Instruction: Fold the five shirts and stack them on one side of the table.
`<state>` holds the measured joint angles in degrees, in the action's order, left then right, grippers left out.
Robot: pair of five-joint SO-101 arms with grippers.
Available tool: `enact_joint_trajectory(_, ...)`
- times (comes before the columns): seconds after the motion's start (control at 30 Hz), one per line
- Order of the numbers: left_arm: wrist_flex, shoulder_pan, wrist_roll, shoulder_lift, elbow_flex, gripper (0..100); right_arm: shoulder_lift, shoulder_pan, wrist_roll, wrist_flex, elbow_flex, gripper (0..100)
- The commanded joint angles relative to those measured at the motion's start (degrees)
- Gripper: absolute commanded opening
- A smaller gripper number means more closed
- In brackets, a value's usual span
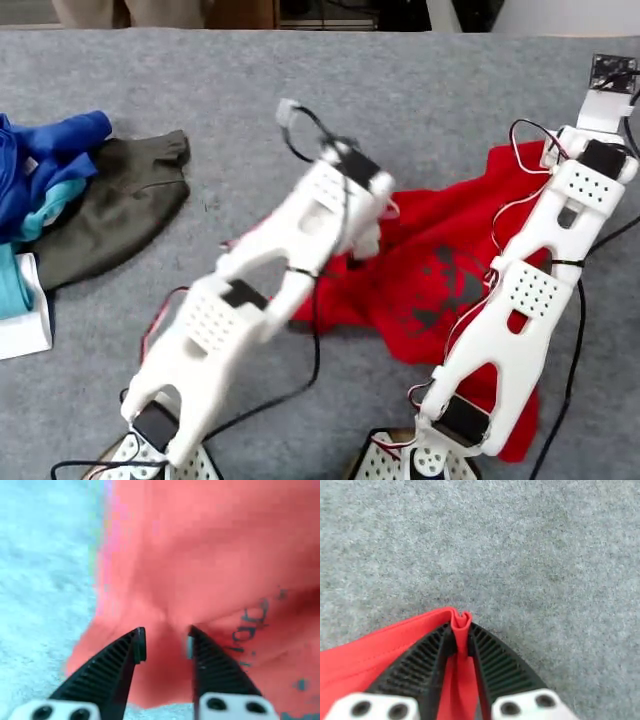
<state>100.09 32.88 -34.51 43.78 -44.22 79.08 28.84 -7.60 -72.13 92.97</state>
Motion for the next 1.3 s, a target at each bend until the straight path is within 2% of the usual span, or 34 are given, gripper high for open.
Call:
enact_joint_trajectory(0.0, 0.53, -5.45, -1.05, -6.37, -2.73, 19, -0.57, -0.48, -0.35, 1.32, 2.59, 0.5)
enact_joint_trajectory(0.17, -1.05, -10.64, -1.32, -4.7, -10.55, 19, -0.57, -0.66, -0.35, 1.32, 2.59, 0.5)
enact_joint_trajectory(0.3, -8.09, -11.25, -1.49, 2.24, -13.1, 18, -0.57, -0.75, -0.35, 1.32, 2.59, 0.5)
enact_joint_trajectory(0.43, -11.08, -10.64, -4.13, 8.48, -17.85, 18, -0.57, -0.75, -0.35, 1.32, 2.59, 0.5)
enact_joint_trajectory(0.53, -8.97, -9.32, -5.36, 12.09, -21.45, 18, -0.57, -0.75, -0.35, 1.14, 2.59, 0.5)
enact_joint_trajectory(0.67, 0.88, -6.07, -5.45, 13.67, -24.53, 18, -0.57, -0.84, -0.35, 1.23, 2.59, 0.5)
enact_joint_trajectory(0.97, 0.79, 0.18, -4.31, 14.37, -9.05, 9, -0.57, -0.84, -0.35, 1.23, 2.59, 0.5)
enact_joint_trajectory(1.27, 0.79, 0.0, -1.93, 14.02, -10.9, 9, -0.57, -0.84, -0.35, 1.41, 2.59, 0.5)
